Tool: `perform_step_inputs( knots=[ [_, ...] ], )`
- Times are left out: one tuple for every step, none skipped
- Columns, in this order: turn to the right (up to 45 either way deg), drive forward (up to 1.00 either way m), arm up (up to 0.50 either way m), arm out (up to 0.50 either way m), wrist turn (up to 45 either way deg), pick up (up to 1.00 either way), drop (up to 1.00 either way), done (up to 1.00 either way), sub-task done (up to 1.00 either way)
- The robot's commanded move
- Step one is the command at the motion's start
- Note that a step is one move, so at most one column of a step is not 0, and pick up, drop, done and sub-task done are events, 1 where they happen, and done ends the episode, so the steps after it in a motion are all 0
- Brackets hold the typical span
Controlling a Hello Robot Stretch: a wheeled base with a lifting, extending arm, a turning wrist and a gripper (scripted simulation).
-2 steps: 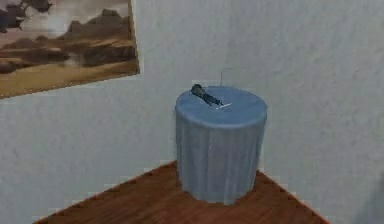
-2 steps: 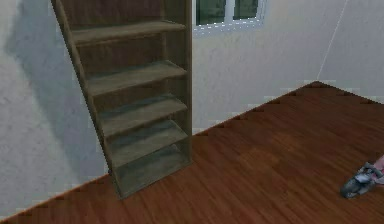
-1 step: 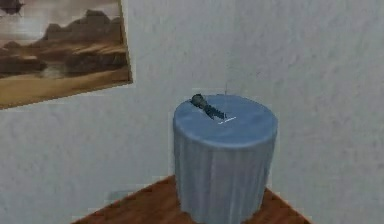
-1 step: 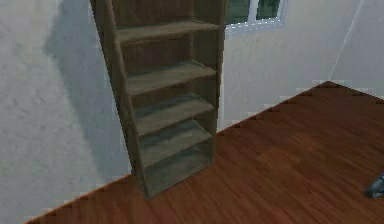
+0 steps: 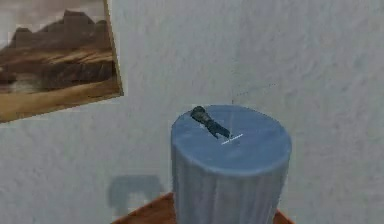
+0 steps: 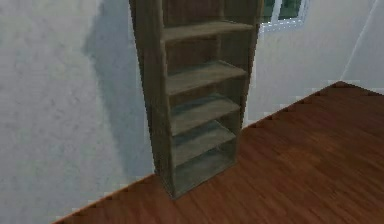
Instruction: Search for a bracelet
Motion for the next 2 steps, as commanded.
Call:
perform_step_inputs(
  knots=[
    [45.0, 0.00, 0.00, 0.00, 0.0, 0.00, 0.00, 0.00, 0.00],
    [18.0, 0.00, 0.00, 0.00, 0.0, 0.00, 0.00, 0.00, 0.00]
  ],
)
